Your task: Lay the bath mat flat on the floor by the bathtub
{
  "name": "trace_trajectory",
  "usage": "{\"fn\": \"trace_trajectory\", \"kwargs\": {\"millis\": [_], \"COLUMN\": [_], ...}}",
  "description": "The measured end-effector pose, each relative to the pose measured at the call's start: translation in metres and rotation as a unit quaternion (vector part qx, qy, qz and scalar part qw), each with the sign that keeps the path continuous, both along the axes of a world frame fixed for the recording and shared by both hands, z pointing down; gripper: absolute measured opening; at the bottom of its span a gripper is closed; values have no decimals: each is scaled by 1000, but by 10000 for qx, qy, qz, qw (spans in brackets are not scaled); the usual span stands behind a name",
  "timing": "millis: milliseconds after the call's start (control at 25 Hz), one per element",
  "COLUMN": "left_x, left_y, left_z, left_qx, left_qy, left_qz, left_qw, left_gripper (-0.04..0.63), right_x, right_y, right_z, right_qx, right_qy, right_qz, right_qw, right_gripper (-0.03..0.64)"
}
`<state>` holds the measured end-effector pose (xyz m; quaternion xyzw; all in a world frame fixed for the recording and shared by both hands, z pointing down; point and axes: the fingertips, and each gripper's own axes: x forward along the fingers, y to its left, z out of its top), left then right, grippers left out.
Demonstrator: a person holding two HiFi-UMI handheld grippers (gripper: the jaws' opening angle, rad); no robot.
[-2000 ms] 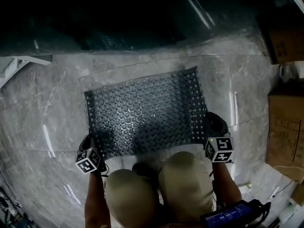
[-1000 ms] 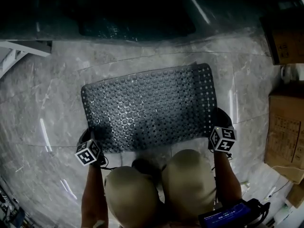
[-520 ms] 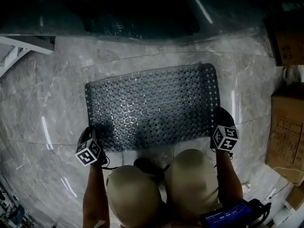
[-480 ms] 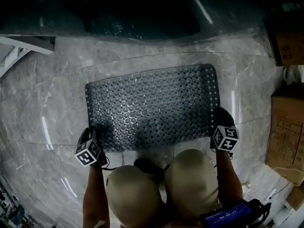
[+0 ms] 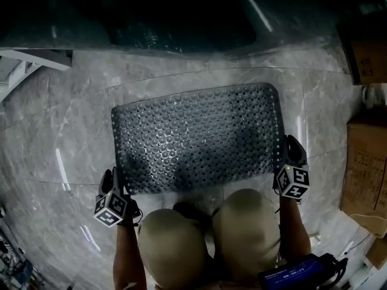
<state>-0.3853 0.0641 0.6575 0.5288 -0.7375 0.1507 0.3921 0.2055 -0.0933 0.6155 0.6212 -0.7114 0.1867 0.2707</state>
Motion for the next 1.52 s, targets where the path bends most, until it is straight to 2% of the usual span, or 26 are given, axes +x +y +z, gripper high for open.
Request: {"fn": "trace_trajectory", "kwargs": {"millis": [80, 160, 240, 400, 640, 760, 880, 1000, 1080, 1280, 1400, 1520], "left_x": [15, 33, 37, 20, 6, 5, 19, 33, 38, 54, 66, 78], "left_y": [-7, -14, -14, -7, -4, -16, -48, -93, -121, -167, -180, -188], "left_z": [4, 14, 26, 51, 66, 44, 4, -51, -94, -202, -247, -269], "left_qx": [118, 149, 0, -389, -567, -238, 346, 1013, 1497, 2600, 2955, 3060], "left_qy": [144, 379, 394, 207, 191, 198, 49, -240, -485, -1049, -1394, -1573], "left_qz": [168, 346, 435, 381, 206, 151, 580, 1016, 1208, 1583, 1663, 1686], "left_qw": [9997, 9986, 9983, 9983, 9980, 9994, 9977, 9894, 9801, 9467, 9304, 9237], "left_gripper": [83, 56, 54, 54, 54, 54, 54, 54, 54, 54, 51, 47], "right_x": [-4, 2, 6, 5, -1, -7, -19, -44, -68, -134, -165, -184], "right_y": [3, 7, 11, 16, 22, 16, -1, -34, -56, -84, -85, -81], "right_z": [5, 15, 25, 44, 56, 43, 19, -30, -69, -157, -191, -214], "right_qx": [-68, -234, -373, -607, -905, -750, -386, 227, 683, 1535, 1801, 1992], "right_qy": [-88, -162, -237, -371, -499, -610, -825, -1068, -1219, -1281, -1172, -1017], "right_qz": [-95, -92, -66, -88, -114, -137, -308, -592, -847, -1599, -1981, -2187], "right_qw": [9999, 9996, 9990, 9974, 9946, 9952, 9954, 9923, 9866, 9667, 9563, 9498], "right_gripper": [38, 32, 32, 32, 34, 34, 34, 34, 34, 34, 34, 34]}}
